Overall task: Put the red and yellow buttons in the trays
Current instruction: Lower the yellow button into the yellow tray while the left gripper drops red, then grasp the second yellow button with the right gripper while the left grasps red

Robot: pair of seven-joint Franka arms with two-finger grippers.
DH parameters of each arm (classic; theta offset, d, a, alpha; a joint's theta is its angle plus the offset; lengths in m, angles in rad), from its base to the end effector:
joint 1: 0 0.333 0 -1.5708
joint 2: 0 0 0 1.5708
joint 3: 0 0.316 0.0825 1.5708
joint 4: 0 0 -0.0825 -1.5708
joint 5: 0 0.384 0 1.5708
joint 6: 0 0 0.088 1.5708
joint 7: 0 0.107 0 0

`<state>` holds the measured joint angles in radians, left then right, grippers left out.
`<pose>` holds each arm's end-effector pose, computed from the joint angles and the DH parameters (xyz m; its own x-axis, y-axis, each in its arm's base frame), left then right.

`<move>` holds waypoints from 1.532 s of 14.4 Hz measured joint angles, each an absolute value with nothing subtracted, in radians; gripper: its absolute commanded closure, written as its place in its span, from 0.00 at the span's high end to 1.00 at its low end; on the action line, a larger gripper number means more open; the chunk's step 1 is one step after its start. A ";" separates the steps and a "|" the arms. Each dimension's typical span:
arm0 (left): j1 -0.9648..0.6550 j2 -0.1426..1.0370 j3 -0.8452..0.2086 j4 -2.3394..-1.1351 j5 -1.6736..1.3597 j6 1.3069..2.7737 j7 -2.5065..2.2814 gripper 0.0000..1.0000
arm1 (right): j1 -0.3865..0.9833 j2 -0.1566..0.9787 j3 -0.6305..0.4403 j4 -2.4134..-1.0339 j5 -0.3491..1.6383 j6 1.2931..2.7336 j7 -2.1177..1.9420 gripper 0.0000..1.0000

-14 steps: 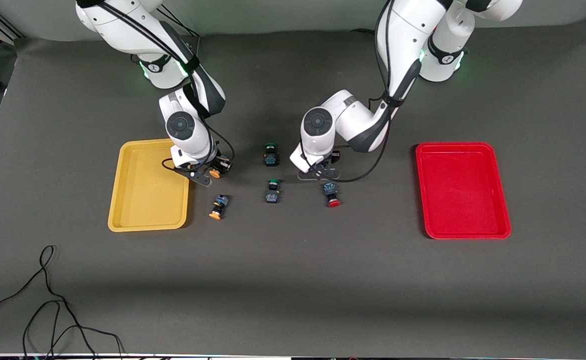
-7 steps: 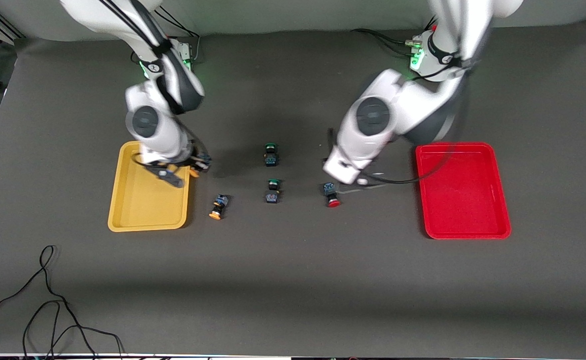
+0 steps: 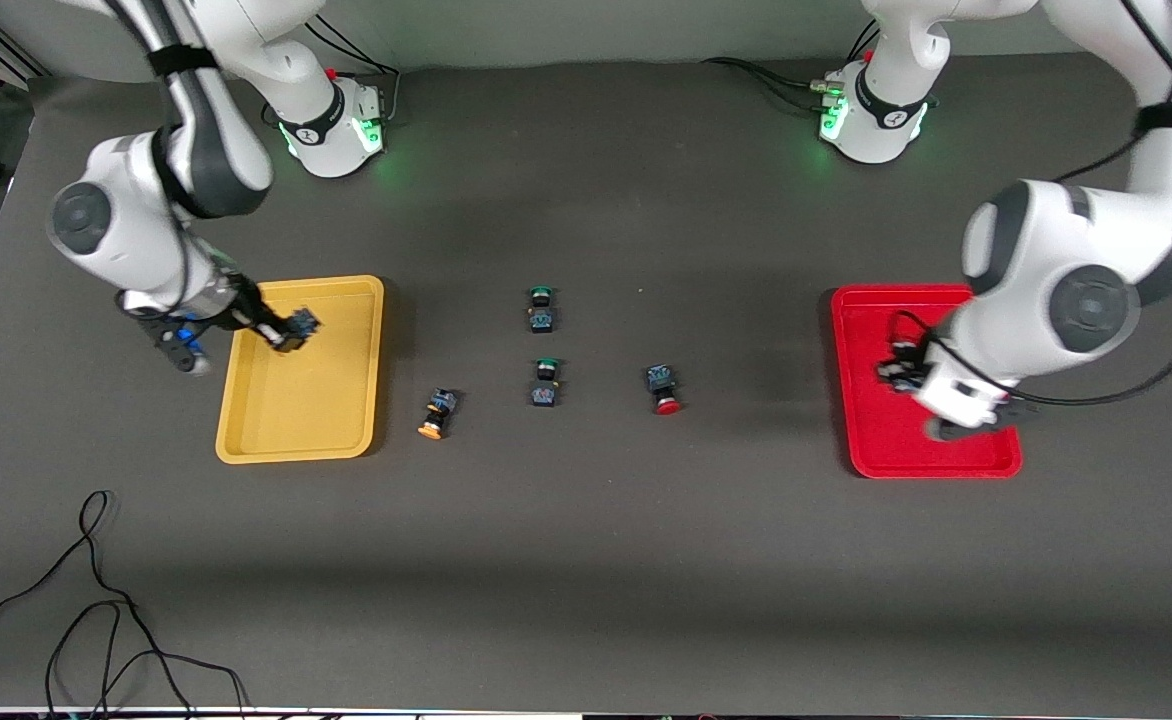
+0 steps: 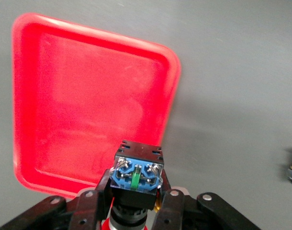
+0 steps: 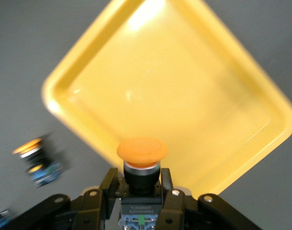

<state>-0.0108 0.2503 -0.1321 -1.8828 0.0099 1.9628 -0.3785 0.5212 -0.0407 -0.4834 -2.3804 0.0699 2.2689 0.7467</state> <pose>0.5901 -0.0808 0.3646 0.9591 0.2303 -0.1643 0.2269 -0.9731 -0.0393 0.4827 0.0203 0.3292 0.7244 -0.6816 -0.1035 -0.6851 -0.7285 0.0020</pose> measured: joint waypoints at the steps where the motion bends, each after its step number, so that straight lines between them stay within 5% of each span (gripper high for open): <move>1: 0.013 0.264 -0.132 -1.914 0.023 2.019 -0.342 0.02 | 0.519 -0.024 -0.510 -2.406 0.070 2.303 0.710 0.08; 5: 0.046 0.388 -0.133 -2.067 0.086 2.347 -0.309 0.06 | 0.531 0.089 -0.513 -2.502 0.089 2.476 0.689 0.08; 7: 0.058 0.444 -0.134 -2.108 0.100 2.436 -0.308 0.20 | 0.545 0.135 -0.509 -2.511 0.162 2.496 0.637 0.12; 8: 0.063 0.459 -0.135 -2.113 0.102 2.449 -0.307 0.57 | 0.548 0.151 -0.507 -2.511 0.213 2.497 0.589 0.14; 9: 0.066 0.463 -0.135 -2.113 0.103 2.449 -0.305 1.00 | 0.548 0.163 -0.507 -2.510 0.265 2.497 0.537 0.38; 10: 0.067 0.460 -0.136 -2.111 0.103 2.448 -0.304 1.00 | 0.548 0.172 -0.508 -2.510 0.307 2.497 0.495 0.90; 11: 0.067 0.455 -0.136 -2.109 0.103 2.442 -0.303 1.00 | 0.548 0.180 -0.508 -2.510 0.328 2.497 0.473 1.00; 17: 0.068 0.281 -0.147 -1.973 0.101 2.074 -0.254 1.00 | 0.549 0.186 -0.507 -2.469 0.339 2.488 0.462 1.00; 22: 0.056 0.176 -0.213 -1.832 0.010 1.885 -0.228 1.00 | 0.568 0.187 -0.502 -2.242 0.339 2.304 0.460 1.00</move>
